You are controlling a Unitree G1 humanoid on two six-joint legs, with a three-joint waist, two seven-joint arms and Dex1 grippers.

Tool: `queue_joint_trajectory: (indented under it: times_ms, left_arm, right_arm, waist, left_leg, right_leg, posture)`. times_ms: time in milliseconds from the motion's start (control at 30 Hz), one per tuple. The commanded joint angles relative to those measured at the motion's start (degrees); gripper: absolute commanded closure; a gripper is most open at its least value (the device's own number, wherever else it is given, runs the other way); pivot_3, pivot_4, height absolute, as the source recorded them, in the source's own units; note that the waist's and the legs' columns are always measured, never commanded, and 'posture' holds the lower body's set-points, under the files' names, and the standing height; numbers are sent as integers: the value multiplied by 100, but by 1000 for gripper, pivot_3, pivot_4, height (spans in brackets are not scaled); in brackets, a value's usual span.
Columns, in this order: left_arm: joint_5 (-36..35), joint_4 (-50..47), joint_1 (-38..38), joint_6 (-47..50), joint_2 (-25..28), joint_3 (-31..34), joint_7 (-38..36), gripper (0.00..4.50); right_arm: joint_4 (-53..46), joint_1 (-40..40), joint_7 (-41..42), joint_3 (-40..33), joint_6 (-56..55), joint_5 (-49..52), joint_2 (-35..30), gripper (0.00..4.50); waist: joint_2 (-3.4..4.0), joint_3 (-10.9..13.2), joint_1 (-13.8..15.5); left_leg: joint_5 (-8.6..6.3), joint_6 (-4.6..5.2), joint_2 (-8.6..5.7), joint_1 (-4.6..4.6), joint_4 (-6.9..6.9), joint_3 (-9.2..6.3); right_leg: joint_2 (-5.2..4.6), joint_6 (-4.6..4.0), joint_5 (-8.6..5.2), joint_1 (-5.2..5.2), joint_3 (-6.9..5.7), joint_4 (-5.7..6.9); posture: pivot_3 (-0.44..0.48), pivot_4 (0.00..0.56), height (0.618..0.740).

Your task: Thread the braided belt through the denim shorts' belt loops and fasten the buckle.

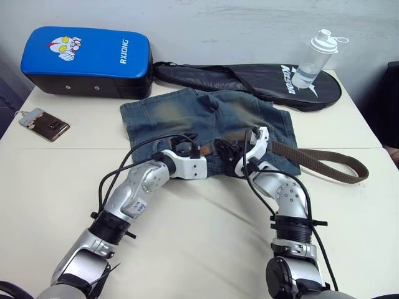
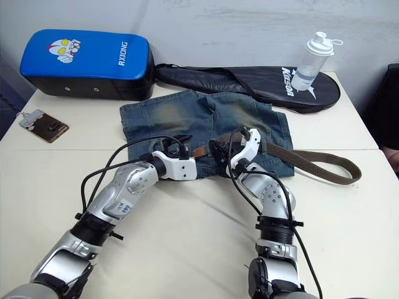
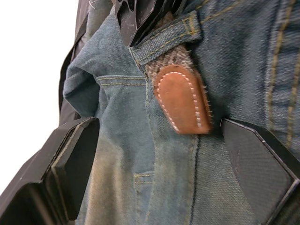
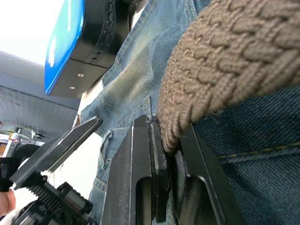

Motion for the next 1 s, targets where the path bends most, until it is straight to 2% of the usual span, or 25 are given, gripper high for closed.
queue_joint_trajectory:
  times_ms: [33, 133, 233, 533, 733, 967, 1000]
  left_arm:
    - [141, -31, -126, -130, -40, 65, 299, 0]
    - [167, -86, -93, -180, -31, 92, 367, 0]
    - [13, -273, 81, -328, 12, 164, 364, 686]
    - [18, -286, 163, -536, 111, 307, 388, 4446]
    - [-33, -231, 144, -636, 210, 400, 375, 4490]
    - [-132, -172, 48, -691, 462, 641, 262, 4500]
    - [-153, -176, 31, -685, 489, 676, 234, 4500]
  right_arm:
    - [-262, 20, 14, 53, 48, 146, 14, 4440]
    - [-269, 23, 5, 53, 50, 144, 13, 4440]
    - [-267, 15, 1, 51, 61, 130, 9, 4500]
    - [-234, -31, -13, 53, 68, 96, -20, 4500]
    - [-365, -30, -13, 44, 66, 82, -147, 4500]
    - [-1097, 182, 498, 133, 542, 222, -1200, 1673]
    - [-1215, 204, 666, 230, 563, 145, -1433, 1141]
  waist:
    - [0, 0, 0]
    - [0, 0, 0]
    - [0, 0, -2]
    - [0, 0, -7]
    - [0, 0, -11]
    - [1, 1, 0]
    - [2, 1, -2]
  left_leg:
    - [0, 0, 0, 0, 0, 0]
    - [0, 1, 0, 0, 0, 0]
    - [0, 0, 0, 0, 0, 0]
    - [0, 1, 2, -1, -2, 1]
    - [0, 0, 2, -1, -2, 1]
    - [-2, 4, 2, -4, 0, 0]
    - [-14, 25, 2, -4, 0, -1]
  right_leg:
    - [0, 0, 0, 0, 0, 0]
    - [0, 0, 0, 0, 0, 0]
    - [0, 0, 0, 0, 0, 0]
    - [1, 0, 0, -1, 0, -1]
    - [1, 0, 0, -2, 0, -1]
    - [0, 0, 0, -3, 0, -2]
    - [0, 0, 0, -3, 0, -2]
  posture:
    - [0, 150, 740]
    - [0, 150, 740]
    - [0, 150, 740]
    - [0, 150, 740]
    - [0, 150, 740]
    - [0, 150, 740]
    - [0, 150, 740]
